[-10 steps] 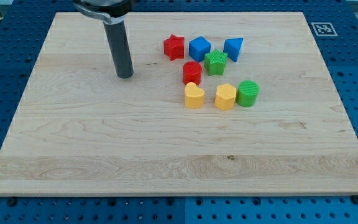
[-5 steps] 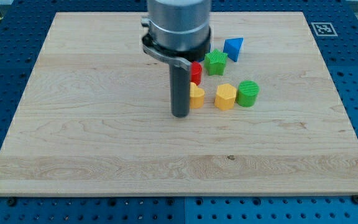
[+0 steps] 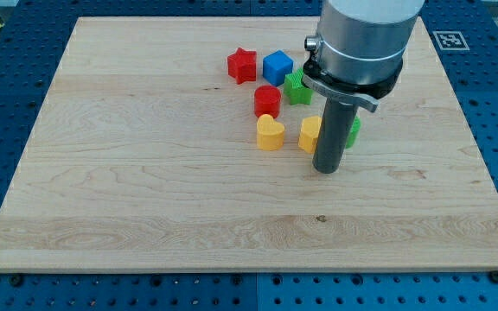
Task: Push the green star into the blue cube
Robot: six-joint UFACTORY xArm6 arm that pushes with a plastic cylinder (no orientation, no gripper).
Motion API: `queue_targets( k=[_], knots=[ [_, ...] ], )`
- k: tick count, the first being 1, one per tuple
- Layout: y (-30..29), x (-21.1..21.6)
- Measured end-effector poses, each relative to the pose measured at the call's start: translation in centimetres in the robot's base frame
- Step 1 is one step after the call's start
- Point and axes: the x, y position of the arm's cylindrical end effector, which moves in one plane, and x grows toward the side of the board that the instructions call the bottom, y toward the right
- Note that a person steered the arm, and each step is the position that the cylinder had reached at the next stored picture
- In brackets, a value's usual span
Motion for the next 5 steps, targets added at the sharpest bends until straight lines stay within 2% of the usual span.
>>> queue_targets(
  k=[2,4,5],
  knots=[
    [8.1,-0.4],
    [9.7,0.2],
    [9.7,2.1]
  ],
)
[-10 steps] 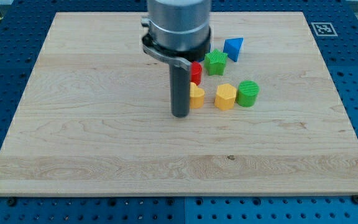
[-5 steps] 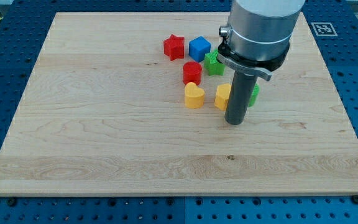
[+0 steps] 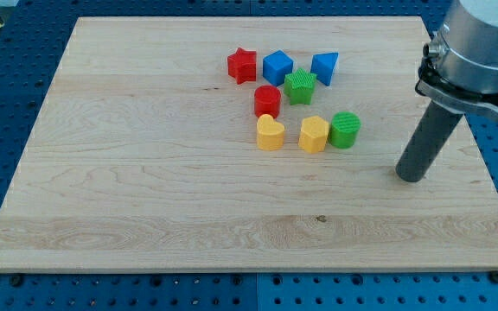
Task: Push the green star into the blue cube
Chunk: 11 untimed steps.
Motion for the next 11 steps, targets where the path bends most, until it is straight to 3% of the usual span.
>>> queue_targets(
  k=[2,3,5,6,8,11],
  knots=[
    [-0.1,-0.1],
    [0.3,-2.3],
    [-0.4,-11.1],
    [-5.4,-12.8],
    [-13.6,-12.8],
    [-13.9,-10.7]
  ],
)
